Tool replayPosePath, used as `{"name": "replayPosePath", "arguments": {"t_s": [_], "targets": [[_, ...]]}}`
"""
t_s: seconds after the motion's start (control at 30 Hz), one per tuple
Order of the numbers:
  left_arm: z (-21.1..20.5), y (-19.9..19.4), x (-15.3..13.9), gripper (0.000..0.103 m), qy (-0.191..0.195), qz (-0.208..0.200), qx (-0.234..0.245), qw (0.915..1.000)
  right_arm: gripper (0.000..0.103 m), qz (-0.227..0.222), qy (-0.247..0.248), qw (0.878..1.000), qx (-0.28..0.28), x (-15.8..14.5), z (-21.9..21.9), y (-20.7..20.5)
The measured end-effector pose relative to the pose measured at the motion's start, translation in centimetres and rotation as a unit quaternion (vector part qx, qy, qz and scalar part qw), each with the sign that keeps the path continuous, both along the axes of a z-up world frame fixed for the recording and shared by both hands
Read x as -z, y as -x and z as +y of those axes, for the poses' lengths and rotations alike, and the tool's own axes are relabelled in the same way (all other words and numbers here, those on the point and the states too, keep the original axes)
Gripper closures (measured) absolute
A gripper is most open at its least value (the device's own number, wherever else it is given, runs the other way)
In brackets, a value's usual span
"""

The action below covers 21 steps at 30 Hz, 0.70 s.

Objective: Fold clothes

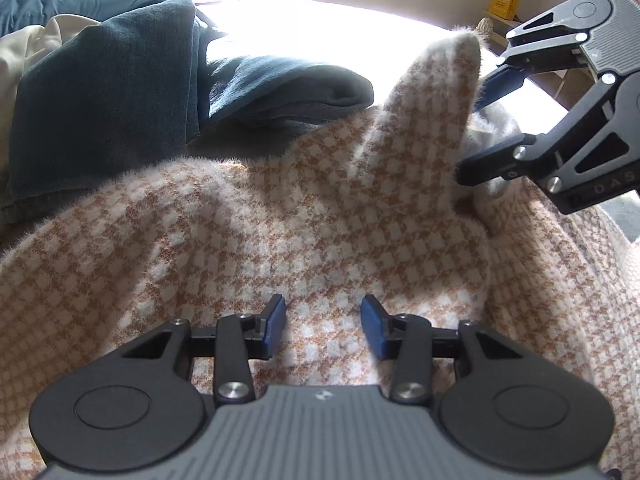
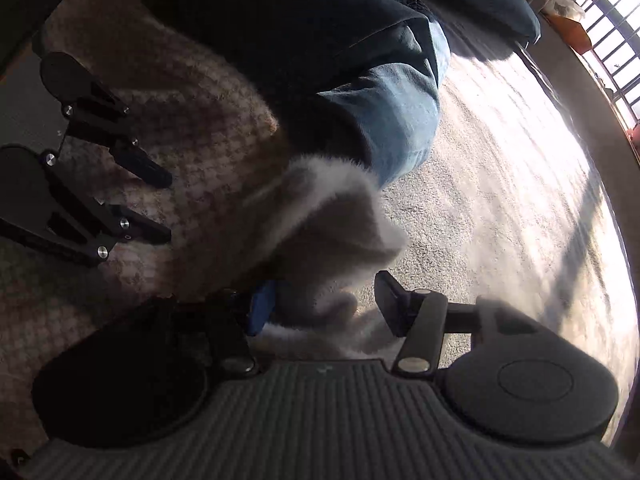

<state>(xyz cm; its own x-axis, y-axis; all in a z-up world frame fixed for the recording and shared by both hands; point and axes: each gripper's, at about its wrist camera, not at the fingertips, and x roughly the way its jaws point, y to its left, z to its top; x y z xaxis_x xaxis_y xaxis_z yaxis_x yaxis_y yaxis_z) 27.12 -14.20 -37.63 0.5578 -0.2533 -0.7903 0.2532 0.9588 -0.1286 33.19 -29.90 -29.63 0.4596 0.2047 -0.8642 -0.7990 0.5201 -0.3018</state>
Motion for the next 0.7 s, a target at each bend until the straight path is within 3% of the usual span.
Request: {"name": "replayPosePath", "arguments": {"t_s": [0.13, 0.23, 0.33, 0.43, 0.7], "targets": [[-0.5, 0.2, -0.1, 0.059, -0.008, -0.011, 0.006, 0.9999, 0.05, -0.048, 0.076, 0.996, -0.009, 3.1, 1.1, 0.3], [-0.7, 0.2, -0.2, 0.059, -0.008, -0.013, 0.007, 0.9999, 0.066, -0.086, 0.097, 0.991, 0.025, 5.1, 1.2, -0.8], [-0.9, 0.0, -0.4, 0.059, -0.015, -0.019, 0.016, 0.9996, 0.07, -0.122, 0.025, 0.982, 0.145, 3.7, -0.2, -3.0], [-1.2, -0.3, -0.9, 0.059, -0.018, -0.03, 0.021, 0.9992, 0.07, -0.099, -0.065, 0.956, 0.269, 2.8, -2.5, -5.5], [-3.4, -4.6, -1.8, 0.06, -0.008, -0.077, 0.033, 0.9965, 0.071, -0.053, -0.172, 0.912, 0.369, 3.7, -5.0, -8.4]]}}
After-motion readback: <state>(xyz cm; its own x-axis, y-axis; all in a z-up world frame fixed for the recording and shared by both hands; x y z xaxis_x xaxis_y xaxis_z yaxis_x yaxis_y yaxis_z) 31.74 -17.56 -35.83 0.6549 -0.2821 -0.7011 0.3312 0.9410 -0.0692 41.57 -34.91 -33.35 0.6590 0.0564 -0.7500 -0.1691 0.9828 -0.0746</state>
